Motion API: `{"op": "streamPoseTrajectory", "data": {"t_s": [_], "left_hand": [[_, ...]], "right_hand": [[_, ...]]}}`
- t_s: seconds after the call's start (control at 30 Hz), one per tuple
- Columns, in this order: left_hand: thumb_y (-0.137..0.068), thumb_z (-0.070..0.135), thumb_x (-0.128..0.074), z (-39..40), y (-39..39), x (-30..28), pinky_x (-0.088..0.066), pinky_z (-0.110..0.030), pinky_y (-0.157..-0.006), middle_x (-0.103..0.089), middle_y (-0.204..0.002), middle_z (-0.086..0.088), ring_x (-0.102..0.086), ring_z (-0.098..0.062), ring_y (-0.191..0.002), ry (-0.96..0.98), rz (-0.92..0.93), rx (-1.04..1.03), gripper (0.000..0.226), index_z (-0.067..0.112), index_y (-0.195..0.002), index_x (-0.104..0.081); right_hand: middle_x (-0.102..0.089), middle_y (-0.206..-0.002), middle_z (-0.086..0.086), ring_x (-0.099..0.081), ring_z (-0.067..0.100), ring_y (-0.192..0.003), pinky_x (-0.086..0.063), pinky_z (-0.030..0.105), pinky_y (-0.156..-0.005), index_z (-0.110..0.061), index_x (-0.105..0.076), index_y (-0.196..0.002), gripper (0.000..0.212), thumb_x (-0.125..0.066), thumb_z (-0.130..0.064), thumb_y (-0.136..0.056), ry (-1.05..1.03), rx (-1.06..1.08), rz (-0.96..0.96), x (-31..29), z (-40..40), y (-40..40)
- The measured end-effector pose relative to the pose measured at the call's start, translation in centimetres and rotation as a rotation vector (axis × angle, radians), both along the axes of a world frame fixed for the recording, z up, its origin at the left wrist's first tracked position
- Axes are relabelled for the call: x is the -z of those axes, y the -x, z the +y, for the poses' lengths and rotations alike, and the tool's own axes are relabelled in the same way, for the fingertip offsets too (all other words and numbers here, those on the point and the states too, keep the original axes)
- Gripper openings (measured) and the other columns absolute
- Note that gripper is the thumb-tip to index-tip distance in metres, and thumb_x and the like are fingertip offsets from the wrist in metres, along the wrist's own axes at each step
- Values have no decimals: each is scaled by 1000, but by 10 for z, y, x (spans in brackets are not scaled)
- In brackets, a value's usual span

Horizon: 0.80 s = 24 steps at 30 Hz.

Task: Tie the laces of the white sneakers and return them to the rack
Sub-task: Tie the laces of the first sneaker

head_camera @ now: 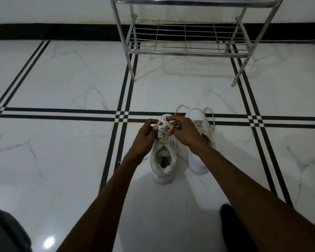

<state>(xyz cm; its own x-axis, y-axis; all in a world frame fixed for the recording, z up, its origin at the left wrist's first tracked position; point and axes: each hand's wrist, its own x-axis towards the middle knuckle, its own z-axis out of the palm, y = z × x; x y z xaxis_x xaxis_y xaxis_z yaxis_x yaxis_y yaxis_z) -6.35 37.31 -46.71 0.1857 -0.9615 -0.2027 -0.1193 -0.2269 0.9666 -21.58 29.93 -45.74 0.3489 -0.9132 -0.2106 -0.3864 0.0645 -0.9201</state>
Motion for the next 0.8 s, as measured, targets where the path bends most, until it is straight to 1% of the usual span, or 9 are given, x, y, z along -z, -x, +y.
{"op": "streamPoseTrajectory", "data": {"t_s": [0.07,0.13,0.23,0.33,0.47,0.57,0.67,0.73,0.8], "left_hand": [[-107,15,-42,-1,-1,-1,-54,-25,-76,-71,-102,-10,-61,-15,-83,22,-58,41,25,11,-124,-59],[-106,9,-42,-1,-1,-1,-54,-25,-77,-69,-98,-14,-62,-19,-84,29,-109,72,27,12,-125,-59],[-104,9,-44,-2,-3,0,-56,-28,-79,-70,-97,-12,-67,-19,-84,56,-205,137,27,20,-123,-59],[-102,6,-48,-4,-6,0,-54,-22,-71,-72,-88,-3,-67,-3,-72,75,-256,164,19,16,-117,-55],[-96,-5,-50,-9,-9,0,-57,-25,-70,-72,-88,-3,-70,-10,-72,78,-286,154,31,15,-118,-43],[-97,2,-58,-9,-8,-2,-59,-25,-74,-77,-90,-10,-74,-17,-78,30,-179,125,37,17,-126,-40],[-99,8,-59,-6,-9,-3,-55,-17,-72,-77,-94,-13,-73,-9,-77,-75,1,56,36,15,-129,-40],[-98,9,-62,-4,-11,0,-53,-21,-76,-76,-100,-15,-72,-9,-83,-138,84,1,38,14,-130,-41],[-96,12,-66,-4,-13,3,-52,-31,-84,-75,-105,-16,-70,-16,-91,-178,117,-38,44,13,-132,-41]], "right_hand": [[-76,-96,9,-74,20,-82,-60,37,-72,-21,-65,-96,20,-75,-15,-80,-39,65,35,4,-1,-4],[-76,-90,5,-75,14,-75,-58,31,-65,-19,-67,-92,26,-82,-20,-71,-106,140,29,4,-1,-6],[-76,-83,7,-70,8,-64,-48,17,-54,-10,-77,-94,17,-79,-11,-77,-191,107,-22,-1,1,-7],[-77,-91,17,-71,15,-75,-51,20,-64,-7,-78,-98,15,-73,-11,-85,-202,-28,-89,2,4,-3],[-76,-93,22,-71,17,-82,-53,22,-69,-6,-78,-96,21,-75,-24,-85,-195,-104,-184,5,7,0],[-77,-84,18,-69,16,-74,-55,33,-71,-12,-80,-83,31,-81,-41,-74,-140,7,-148,5,7,-5],[-75,-95,24,-69,22,-80,-56,40,-80,-8,-79,-92,23,-82,-25,-77,-278,99,-276,6,5,-6],[-74,-100,28,-70,25,-82,-58,35,-77,-6,-78,-96,18,-78,-16,-81,-295,66,-313,4,5,-4],[-76,-96,24,-71,23,-82,-56,27,-69,-6,-78,-99,17,-75,-15,-84,-190,-47,-217,1,3,1]]}}
